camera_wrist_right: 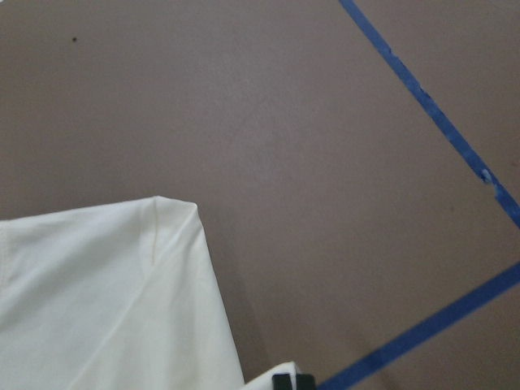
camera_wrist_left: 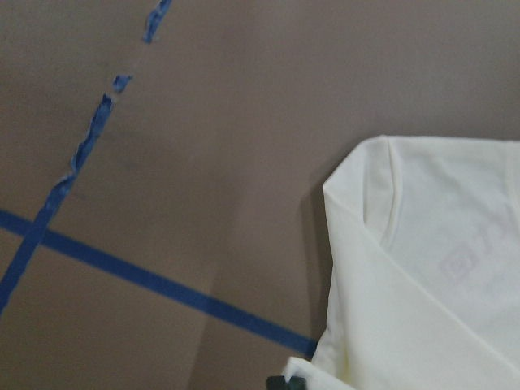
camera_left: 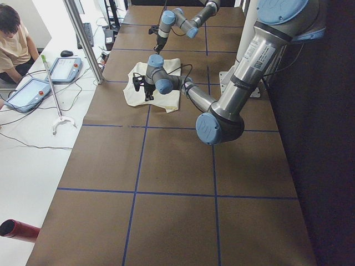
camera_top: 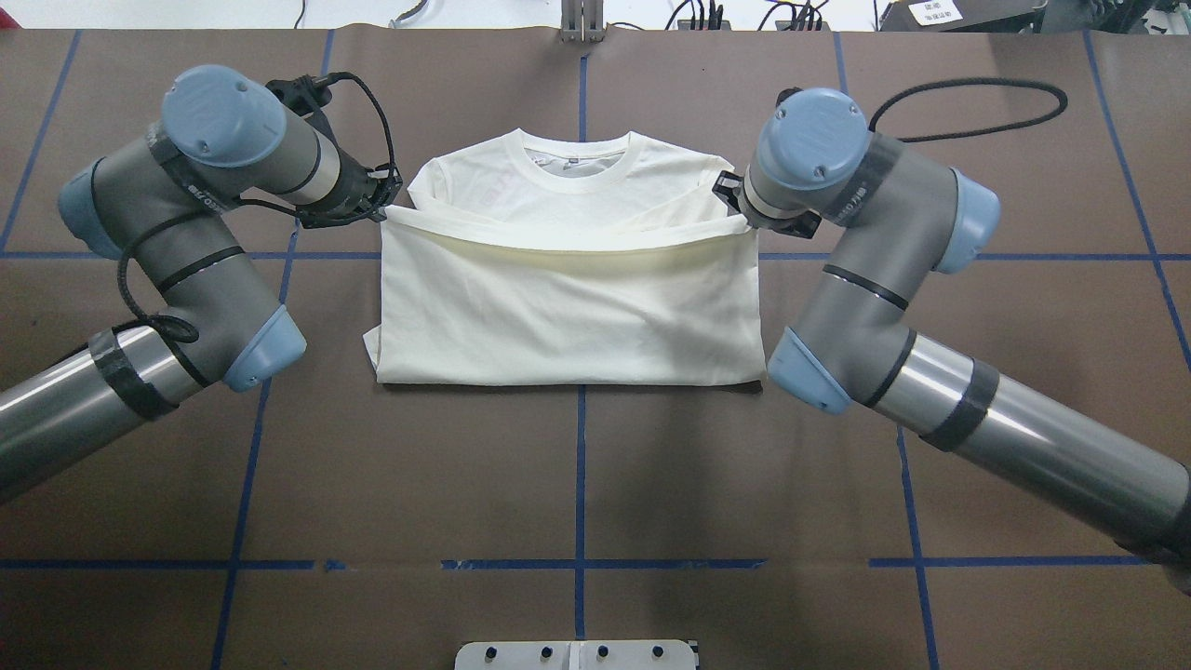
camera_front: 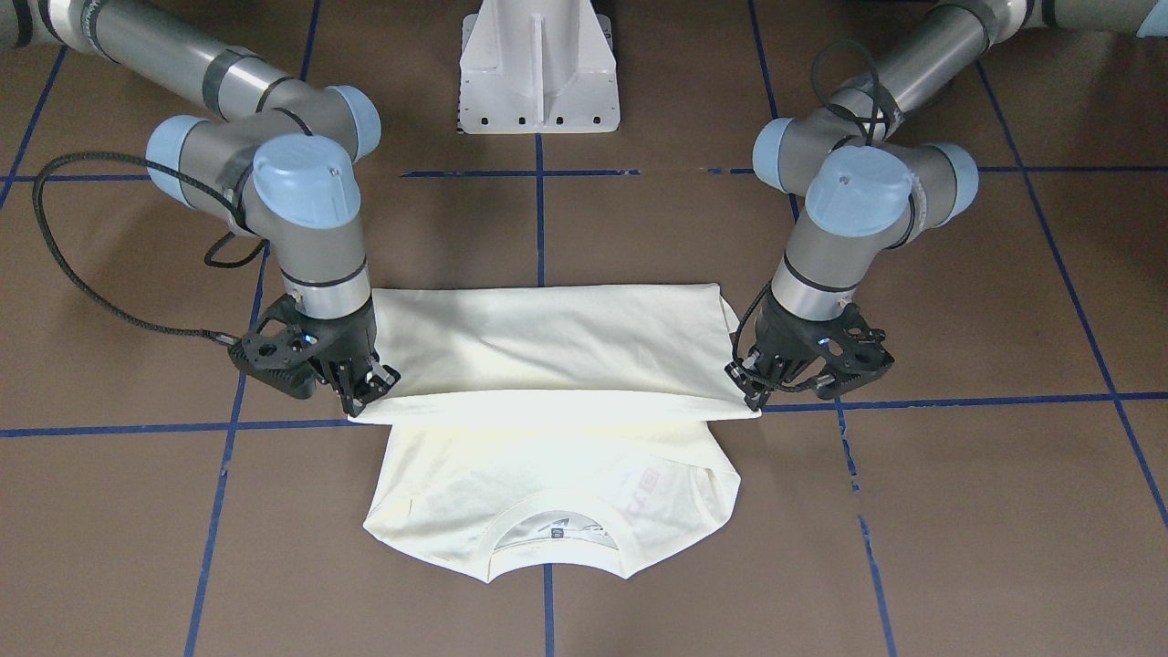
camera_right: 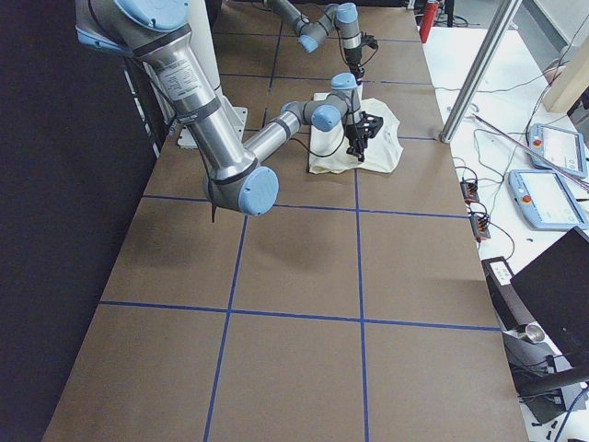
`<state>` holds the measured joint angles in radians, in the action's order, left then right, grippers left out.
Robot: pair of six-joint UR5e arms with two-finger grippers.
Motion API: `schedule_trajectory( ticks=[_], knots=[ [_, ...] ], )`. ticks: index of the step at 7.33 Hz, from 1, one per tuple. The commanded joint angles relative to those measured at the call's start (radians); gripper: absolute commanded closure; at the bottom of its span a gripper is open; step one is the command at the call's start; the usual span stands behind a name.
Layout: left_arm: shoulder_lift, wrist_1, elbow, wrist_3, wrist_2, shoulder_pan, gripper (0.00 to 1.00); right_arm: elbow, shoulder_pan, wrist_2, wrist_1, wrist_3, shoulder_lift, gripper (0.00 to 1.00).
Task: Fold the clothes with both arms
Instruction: 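Lift the hem with both grippers and fold it up toward the collar, then release the hem and raise both grippers away from the shirt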
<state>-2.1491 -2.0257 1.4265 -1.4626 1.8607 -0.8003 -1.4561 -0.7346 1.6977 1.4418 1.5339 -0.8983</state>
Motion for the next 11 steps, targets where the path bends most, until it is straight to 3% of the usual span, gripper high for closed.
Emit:
schedule_trajectory(
  ticks=[1,3,8,9,10,11],
  knots=[
    [-0.079,-0.085,-0.160,-0.004,-0.064,-0.007,1.00,0.198,-0.032,0.000,-0.108,-0.041,0.094,1.00],
    [-0.092,-0.161,-0.224,-0.004,-0.066,-0.007,1.00,0.313,-0.039,0.000,-0.234,-0.043,0.117,1.00],
    [-0.068,-0.171,-0.221,0.001,-0.066,-0.010,0.93,0.327,-0.046,-0.003,-0.251,-0.044,0.117,1.00],
    [-0.055,-0.220,-0.221,-0.001,-0.064,-0.010,0.82,0.330,-0.045,-0.006,-0.251,-0.044,0.119,0.75],
    [-0.054,-0.226,-0.219,0.002,-0.064,-0.010,0.72,0.326,-0.043,-0.006,-0.251,-0.041,0.124,0.58],
    [-0.054,-0.228,-0.206,0.001,-0.063,-0.010,0.61,0.309,-0.043,-0.004,-0.253,-0.032,0.121,0.54]
  ],
)
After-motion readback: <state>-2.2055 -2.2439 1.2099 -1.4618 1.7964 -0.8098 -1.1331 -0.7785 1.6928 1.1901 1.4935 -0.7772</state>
